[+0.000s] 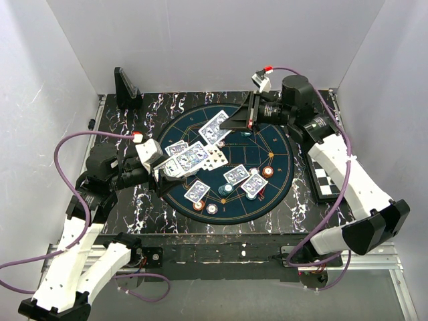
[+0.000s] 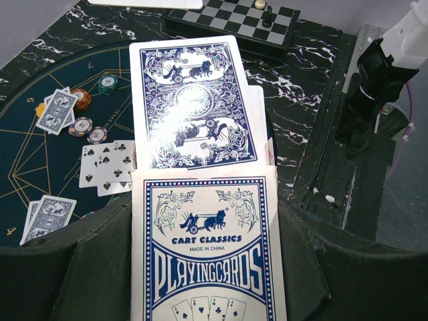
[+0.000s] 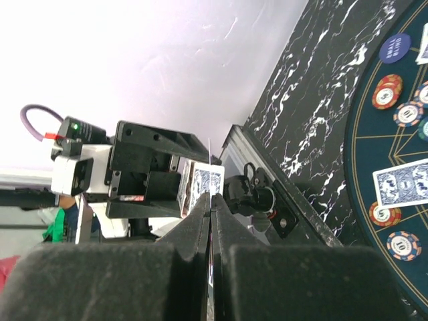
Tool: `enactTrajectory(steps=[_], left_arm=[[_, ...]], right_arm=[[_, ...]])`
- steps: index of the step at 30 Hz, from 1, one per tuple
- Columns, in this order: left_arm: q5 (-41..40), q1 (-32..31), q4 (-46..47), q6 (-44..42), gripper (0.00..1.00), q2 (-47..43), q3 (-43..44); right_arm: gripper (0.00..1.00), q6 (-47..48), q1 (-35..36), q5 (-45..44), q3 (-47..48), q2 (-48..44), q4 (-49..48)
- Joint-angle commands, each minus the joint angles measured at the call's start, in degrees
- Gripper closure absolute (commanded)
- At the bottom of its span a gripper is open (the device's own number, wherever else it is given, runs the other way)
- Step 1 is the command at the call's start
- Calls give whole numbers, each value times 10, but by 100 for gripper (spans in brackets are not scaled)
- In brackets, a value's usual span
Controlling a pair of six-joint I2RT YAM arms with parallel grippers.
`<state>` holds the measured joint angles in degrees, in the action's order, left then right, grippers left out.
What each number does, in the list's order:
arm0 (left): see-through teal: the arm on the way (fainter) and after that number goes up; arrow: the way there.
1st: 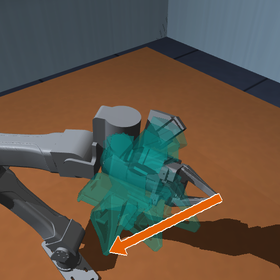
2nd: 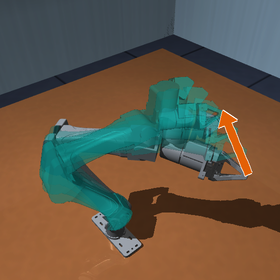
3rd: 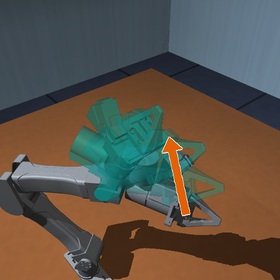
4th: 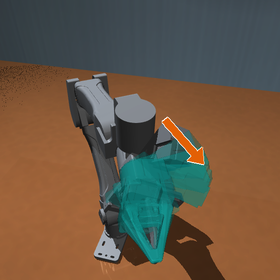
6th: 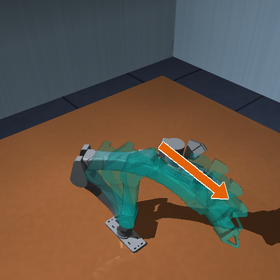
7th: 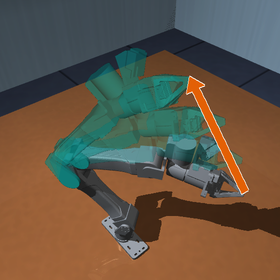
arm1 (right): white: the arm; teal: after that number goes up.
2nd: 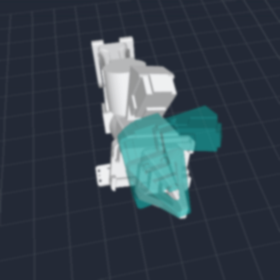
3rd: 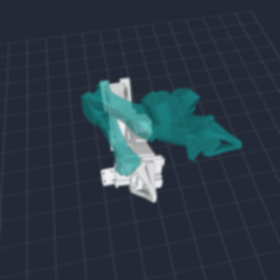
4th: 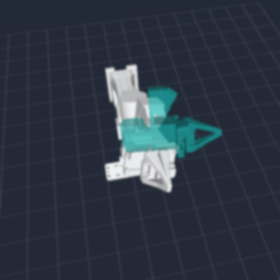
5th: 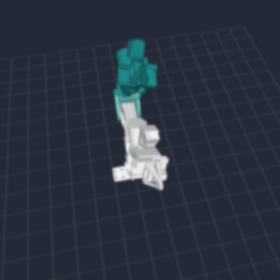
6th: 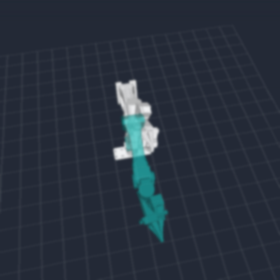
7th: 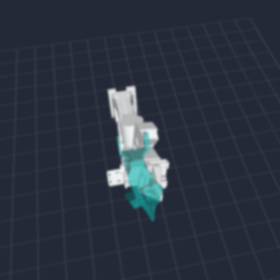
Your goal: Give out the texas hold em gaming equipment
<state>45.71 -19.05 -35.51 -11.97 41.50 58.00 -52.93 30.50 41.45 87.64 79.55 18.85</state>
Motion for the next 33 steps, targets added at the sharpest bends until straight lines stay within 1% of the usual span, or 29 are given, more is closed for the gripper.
enactTrajectory(steps=[1, 3, 7, 8, 10, 14, 15, 18, 23, 27, 33], left_arm=[[9, -1, 11, -3, 100, -8, 8], [8, -1, 9, -4, 100, -11, 10], [8, -2, 8, -5, 100, -9, 12], [9, -1, 7, -4, 100, -8, 13], [9, -1, 6, -4, 100, -9, 14], [7, -1, 3, -5, 100, -8, 17], [7, -1, 3, -7, 100, -8, 16], [6, -2, 0, -8, 100, -5, 20], [4, -1, -1, -10, 100, -5, 20], [3, -1, -1, -10, 100, -5, 19], [4, -1, 1, -13, 100, -3, 17]], right_arm=[[99, -3, -40, 4, -4, -17, -29], [99, 26, -55, -28, -6, -14, -1], [99, 73, -73, -67, -47, 23, 14], [99, 73, -75, -71, -61, 38, 6], [99, 57, -76, -51, -100, 78, -36], [99, 25, -70, -42, -139, 179, -108], [99, 18, -69, -39, -137, 205, -123], [99, 18, -66, -48, -118, 267, -123], [99, 36, -55, -87, -85, 338, -115], [99, 32, -48, -85, -67, 378, -123], [99, 37, -26, -109, -40, 418, -109]])
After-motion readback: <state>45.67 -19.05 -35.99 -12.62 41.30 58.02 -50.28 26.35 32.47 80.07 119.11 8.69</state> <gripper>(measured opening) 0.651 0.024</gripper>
